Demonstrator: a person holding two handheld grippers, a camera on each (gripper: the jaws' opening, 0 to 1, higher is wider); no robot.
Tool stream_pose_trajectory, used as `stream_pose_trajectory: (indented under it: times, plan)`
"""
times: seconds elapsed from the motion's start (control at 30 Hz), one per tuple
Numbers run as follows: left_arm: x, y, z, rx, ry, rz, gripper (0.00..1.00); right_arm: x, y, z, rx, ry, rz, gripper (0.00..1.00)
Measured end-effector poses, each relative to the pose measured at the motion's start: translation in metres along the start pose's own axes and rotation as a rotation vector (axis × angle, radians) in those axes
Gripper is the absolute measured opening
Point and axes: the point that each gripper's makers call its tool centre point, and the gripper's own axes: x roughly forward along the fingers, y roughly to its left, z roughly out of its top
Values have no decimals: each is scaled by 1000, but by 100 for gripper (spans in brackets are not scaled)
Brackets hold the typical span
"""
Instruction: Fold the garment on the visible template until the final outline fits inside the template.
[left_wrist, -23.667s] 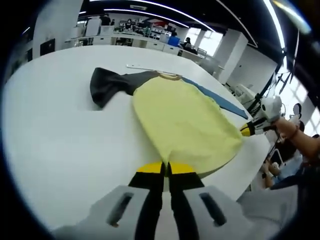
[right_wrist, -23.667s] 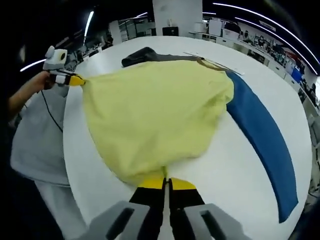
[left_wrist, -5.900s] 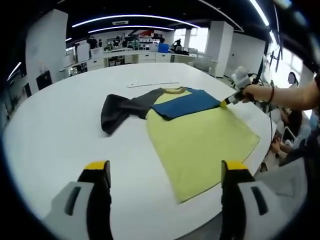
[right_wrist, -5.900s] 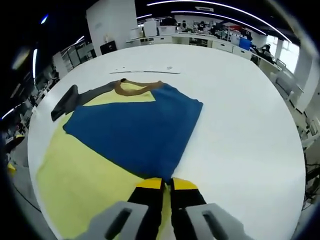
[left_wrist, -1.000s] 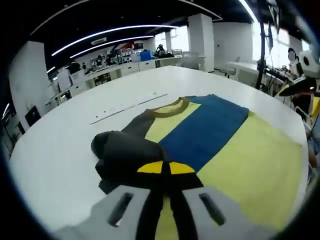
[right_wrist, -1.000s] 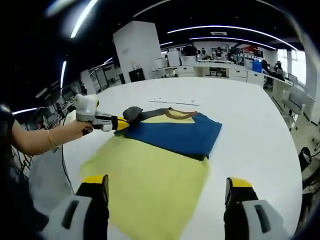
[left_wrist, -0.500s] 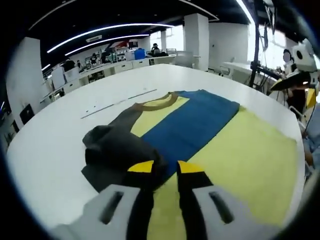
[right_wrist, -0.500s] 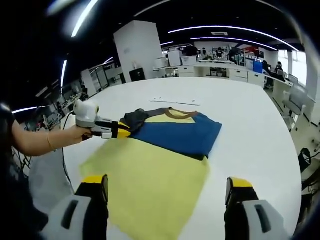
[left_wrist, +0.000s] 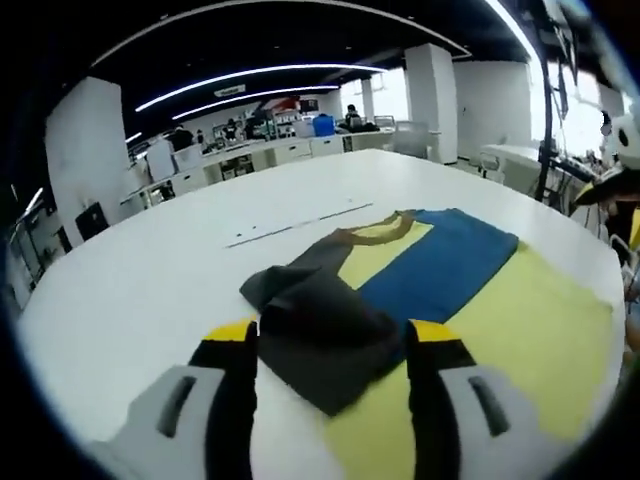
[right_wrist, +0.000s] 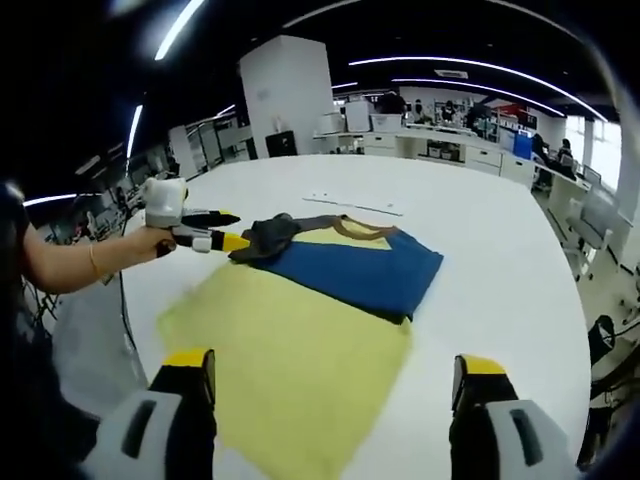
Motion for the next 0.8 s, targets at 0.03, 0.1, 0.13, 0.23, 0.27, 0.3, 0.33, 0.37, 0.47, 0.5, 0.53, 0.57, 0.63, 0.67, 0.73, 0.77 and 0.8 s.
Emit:
stream_pose_trajectory:
  times: [0.03, 0.1, 0.13, 0.23, 0.27, 0.3, 0.33, 0.37, 0.47, 0.5, 0.53, 0.57, 0.63, 0.67, 0.73, 0.77, 0.8]
  plan:
    - [-1, 4, -2, -52, -4, 3, 57, 0, 1, -2, -9, 10, -2, 100]
    - [-2, 10, -10, -68, 17, 16, 56, -1, 1, -5, -16, 19, -3, 100]
    - [-1, 12, -11, -67, 18, 19, 56, -1, 1, -6, -16, 22, -4, 100]
    - [-1, 16, -22, -105, 39, 28, 53, -2, 0, -8, -9, 20, -7, 100]
    - [0, 17, -25, -120, 45, 28, 52, -2, -1, -8, -6, 19, -10, 100]
    - [1, 18, -28, -133, 48, 31, 51, -2, -1, -9, -6, 20, -11, 100]
    - [2, 19, -30, -134, 49, 31, 50, -3, -1, -9, -10, 20, -12, 100]
    - [3, 20, -34, -141, 58, 36, 48, -3, -2, -9, -12, 19, -13, 100]
    - [5, 19, -41, -165, 71, 30, 41, -4, -1, -8, -12, 11, -7, 100]
    - [6, 19, -43, -171, 76, 28, 41, -4, -1, -7, -10, 7, -5, 100]
    - [6, 19, -45, -187, 85, 27, 40, -4, -1, -7, -7, 6, -4, 100]
    - [7, 18, -45, -195, 84, 22, 38, -4, -1, -7, -4, 4, -4, 100]
    - [9, 17, -46, -213, 82, 15, 34, -3, -2, -8, -2, 4, -6, 100]
    - [10, 16, -46, -214, 87, 14, 33, -3, -2, -8, -1, 5, -7, 100]
    - [11, 14, -47, -217, 91, 8, 28, -3, -3, -10, 0, 8, -10, 100]
    - [11, 14, -47, -219, 92, 7, 27, -3, -3, -10, 1, 8, -11, 100]
    - [12, 12, -47, -223, 93, 1, 25, -3, -4, -11, 3, 9, -12, 100]
